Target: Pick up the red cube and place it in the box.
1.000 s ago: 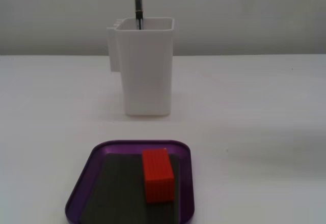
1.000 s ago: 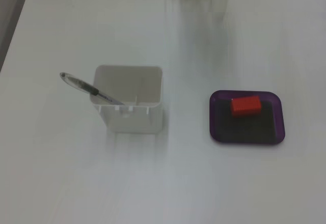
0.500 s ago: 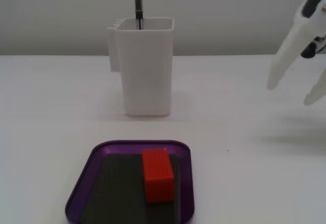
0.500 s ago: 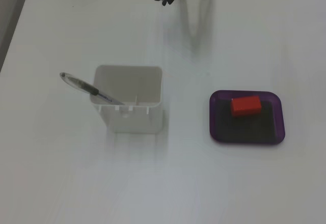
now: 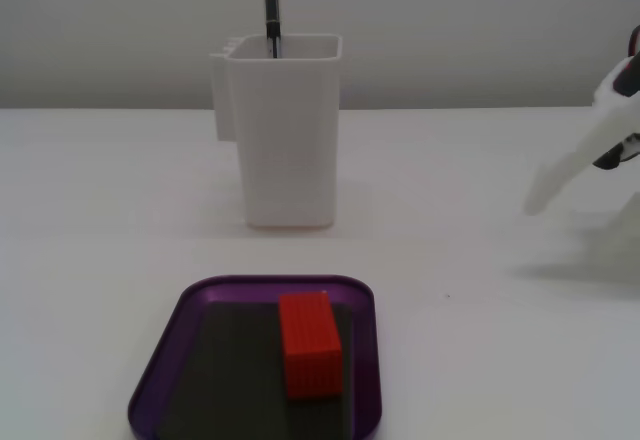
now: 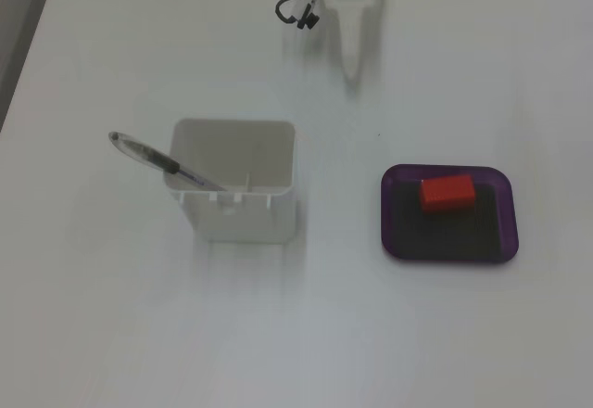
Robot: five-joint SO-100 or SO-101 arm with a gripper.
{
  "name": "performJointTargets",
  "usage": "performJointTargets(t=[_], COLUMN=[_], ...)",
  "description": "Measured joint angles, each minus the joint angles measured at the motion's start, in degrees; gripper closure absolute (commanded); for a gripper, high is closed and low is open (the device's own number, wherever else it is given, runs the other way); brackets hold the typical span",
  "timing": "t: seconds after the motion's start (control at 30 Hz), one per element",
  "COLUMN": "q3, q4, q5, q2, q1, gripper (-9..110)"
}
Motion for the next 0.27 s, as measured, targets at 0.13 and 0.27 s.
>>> performJointTargets(t=[0.13,0.27], q3=[1.8,2.1], q4=[2.3,3.0], q5=[0.0,0.0], q2=[3.9,4.1], q1=[-0.1,-0.2], gripper=[86,87])
